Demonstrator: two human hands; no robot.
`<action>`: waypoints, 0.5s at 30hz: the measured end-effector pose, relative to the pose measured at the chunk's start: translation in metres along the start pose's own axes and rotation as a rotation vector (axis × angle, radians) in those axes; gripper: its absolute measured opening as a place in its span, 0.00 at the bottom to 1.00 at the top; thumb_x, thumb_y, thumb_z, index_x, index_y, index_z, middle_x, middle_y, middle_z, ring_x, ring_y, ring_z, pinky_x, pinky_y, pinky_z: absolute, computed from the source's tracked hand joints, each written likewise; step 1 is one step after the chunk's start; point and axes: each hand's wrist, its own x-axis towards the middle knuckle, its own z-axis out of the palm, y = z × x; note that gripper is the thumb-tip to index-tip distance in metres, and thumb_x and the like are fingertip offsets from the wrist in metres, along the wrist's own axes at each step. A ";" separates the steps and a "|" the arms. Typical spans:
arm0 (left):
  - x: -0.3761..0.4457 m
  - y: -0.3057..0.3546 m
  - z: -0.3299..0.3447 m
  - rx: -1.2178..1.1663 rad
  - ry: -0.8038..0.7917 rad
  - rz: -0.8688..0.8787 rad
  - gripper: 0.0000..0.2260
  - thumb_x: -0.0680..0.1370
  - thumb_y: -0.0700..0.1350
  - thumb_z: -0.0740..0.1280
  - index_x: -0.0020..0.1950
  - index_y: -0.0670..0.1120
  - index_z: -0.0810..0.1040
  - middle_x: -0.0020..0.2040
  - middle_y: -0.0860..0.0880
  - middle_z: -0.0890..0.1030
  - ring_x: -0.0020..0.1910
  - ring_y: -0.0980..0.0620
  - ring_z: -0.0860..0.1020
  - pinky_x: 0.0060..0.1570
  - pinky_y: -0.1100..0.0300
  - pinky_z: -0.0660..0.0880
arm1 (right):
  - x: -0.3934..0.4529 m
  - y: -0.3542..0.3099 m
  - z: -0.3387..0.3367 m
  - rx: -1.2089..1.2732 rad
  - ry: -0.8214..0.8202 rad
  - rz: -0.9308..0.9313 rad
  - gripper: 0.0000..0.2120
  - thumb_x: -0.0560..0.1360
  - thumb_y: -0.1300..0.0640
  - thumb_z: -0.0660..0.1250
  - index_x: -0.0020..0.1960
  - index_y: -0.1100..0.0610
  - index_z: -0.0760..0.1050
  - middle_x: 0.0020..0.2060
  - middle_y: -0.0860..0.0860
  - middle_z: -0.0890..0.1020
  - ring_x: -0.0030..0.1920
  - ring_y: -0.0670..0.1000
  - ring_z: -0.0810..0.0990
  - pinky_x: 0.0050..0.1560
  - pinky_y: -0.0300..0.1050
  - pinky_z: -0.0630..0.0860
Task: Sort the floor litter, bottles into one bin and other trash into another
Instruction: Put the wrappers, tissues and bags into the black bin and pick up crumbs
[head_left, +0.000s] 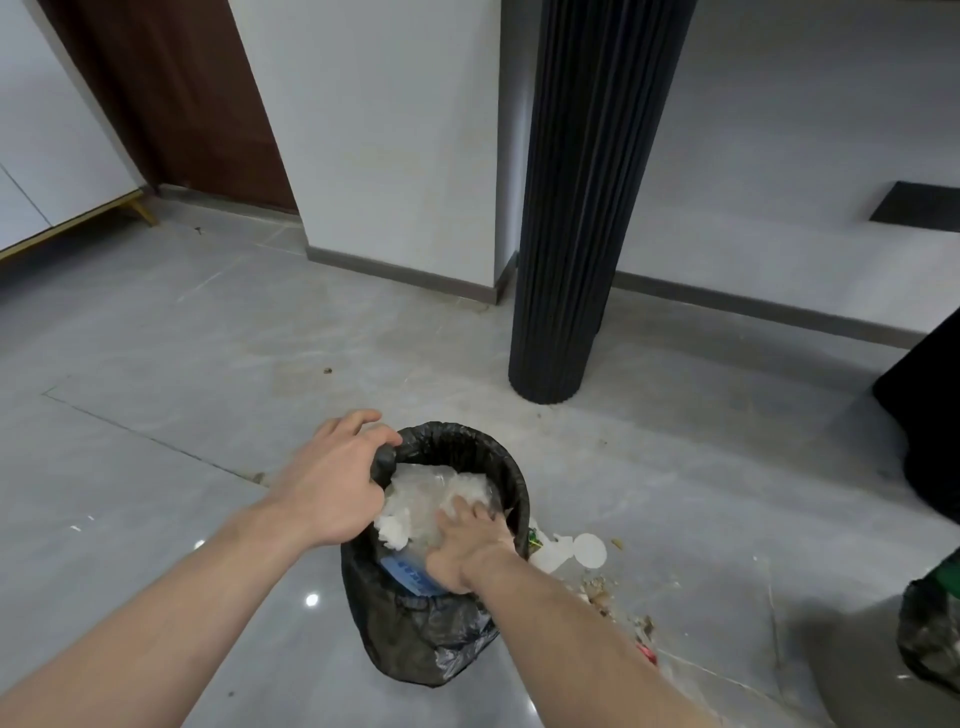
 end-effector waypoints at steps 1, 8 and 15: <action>0.001 0.001 0.000 0.004 0.007 0.006 0.33 0.71 0.35 0.62 0.75 0.55 0.69 0.80 0.53 0.59 0.78 0.49 0.57 0.74 0.54 0.61 | 0.004 -0.002 0.001 -0.001 -0.019 0.016 0.35 0.79 0.43 0.49 0.83 0.52 0.45 0.82 0.54 0.43 0.81 0.61 0.44 0.78 0.61 0.45; 0.000 0.010 -0.003 0.043 -0.015 0.025 0.32 0.71 0.35 0.61 0.75 0.54 0.69 0.80 0.51 0.59 0.78 0.47 0.57 0.75 0.53 0.61 | -0.006 -0.005 -0.024 -0.037 -0.030 0.022 0.37 0.78 0.39 0.49 0.82 0.53 0.48 0.81 0.58 0.46 0.80 0.65 0.45 0.77 0.69 0.40; -0.025 0.039 -0.012 0.064 -0.046 0.052 0.31 0.72 0.37 0.62 0.75 0.53 0.70 0.80 0.50 0.59 0.77 0.45 0.59 0.74 0.53 0.62 | -0.090 0.045 -0.064 0.064 0.335 -0.132 0.33 0.76 0.43 0.56 0.81 0.43 0.54 0.82 0.52 0.49 0.81 0.61 0.45 0.79 0.63 0.43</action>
